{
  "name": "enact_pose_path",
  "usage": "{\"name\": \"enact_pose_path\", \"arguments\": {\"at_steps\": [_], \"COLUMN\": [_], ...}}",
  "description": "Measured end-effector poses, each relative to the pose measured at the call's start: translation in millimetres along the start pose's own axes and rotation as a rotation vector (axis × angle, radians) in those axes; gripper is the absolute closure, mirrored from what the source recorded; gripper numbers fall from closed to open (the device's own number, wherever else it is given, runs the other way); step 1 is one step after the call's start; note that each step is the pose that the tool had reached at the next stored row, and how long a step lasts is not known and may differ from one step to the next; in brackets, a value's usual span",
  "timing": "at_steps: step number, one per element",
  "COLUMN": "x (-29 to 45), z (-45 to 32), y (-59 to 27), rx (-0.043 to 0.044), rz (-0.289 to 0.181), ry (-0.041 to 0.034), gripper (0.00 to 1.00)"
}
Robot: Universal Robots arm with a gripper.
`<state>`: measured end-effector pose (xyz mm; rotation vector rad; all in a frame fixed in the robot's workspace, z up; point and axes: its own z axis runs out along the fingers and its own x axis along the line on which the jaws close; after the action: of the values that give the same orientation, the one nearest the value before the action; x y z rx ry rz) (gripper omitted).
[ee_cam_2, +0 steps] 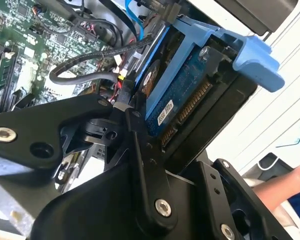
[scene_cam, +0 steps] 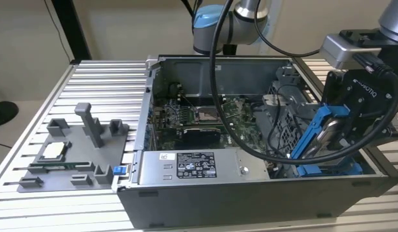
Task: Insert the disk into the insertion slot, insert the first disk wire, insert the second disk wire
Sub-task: 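Insert the disk into the insertion slot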
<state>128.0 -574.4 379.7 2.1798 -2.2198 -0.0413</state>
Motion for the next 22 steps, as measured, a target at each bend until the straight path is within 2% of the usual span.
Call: {"name": "enact_pose_path", "arguments": {"at_steps": [8,9,13,22], "x": [0.0,0.0,0.0,-1.4], "z": [0.8,0.8,-0.9,-26.8], "y": [-0.1,-0.1,0.0,1.6], "rx": [0.0001,0.0001,-0.0003,-0.0008], "rz": [0.0,0.0,0.0,0.0], "ry": [-0.0002,0.0,-0.0003,0.0001], "gripper": [1.0,0.0,0.0,0.0]}}
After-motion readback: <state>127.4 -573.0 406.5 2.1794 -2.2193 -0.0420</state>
